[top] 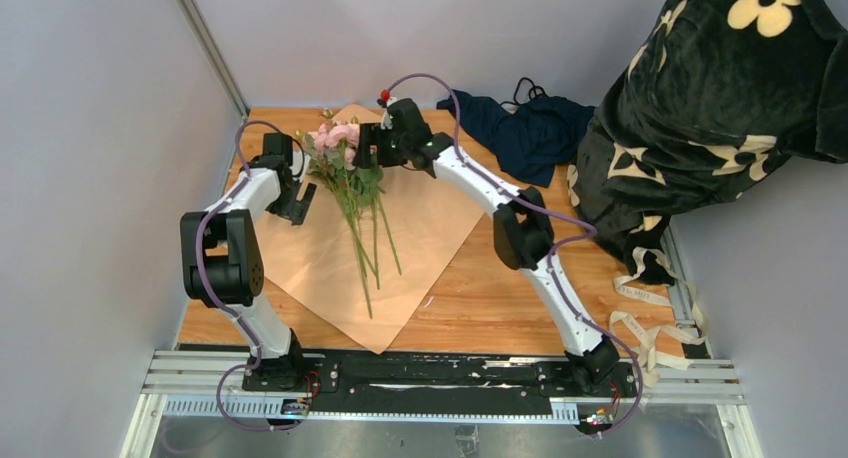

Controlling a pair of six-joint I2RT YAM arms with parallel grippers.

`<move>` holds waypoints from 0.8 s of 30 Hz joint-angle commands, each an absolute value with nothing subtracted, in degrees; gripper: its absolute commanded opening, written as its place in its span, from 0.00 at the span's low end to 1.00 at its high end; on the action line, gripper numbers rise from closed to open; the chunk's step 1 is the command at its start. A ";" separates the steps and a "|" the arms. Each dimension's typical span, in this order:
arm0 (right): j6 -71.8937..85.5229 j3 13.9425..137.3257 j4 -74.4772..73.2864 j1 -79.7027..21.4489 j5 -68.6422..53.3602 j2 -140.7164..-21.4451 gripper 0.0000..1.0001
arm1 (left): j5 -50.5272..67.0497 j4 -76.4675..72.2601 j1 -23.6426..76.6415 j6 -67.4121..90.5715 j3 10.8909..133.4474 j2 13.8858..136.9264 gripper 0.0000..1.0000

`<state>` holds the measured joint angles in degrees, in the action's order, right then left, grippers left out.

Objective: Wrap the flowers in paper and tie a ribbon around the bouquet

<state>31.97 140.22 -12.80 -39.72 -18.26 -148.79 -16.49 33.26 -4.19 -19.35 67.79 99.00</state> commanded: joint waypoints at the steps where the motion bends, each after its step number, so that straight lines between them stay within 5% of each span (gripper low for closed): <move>1: 10.41 124.23 -26.48 -38.16 -6.61 -127.05 0.83 | -18.91 33.46 -5.24 -21.92 66.61 95.91 1.00; 4: 6.58 104.33 -26.28 -33.66 -0.18 -113.68 0.84 | -19.57 34.16 -6.39 -23.12 65.44 94.57 1.00; 8: 13.85 88.24 -25.58 -21.90 -8.00 -106.09 0.77 | -22.89 34.54 -8.62 -25.44 63.67 92.70 1.00; 12: 21.17 78.64 -19.51 -13.29 -19.50 -105.55 0.71 | -25.43 33.20 -13.05 -27.15 61.80 91.16 1.00; 24: 39.17 63.10 7.31 -9.28 -23.53 -112.01 0.68 | -28.00 25.94 -19.41 -29.09 52.69 91.91 1.00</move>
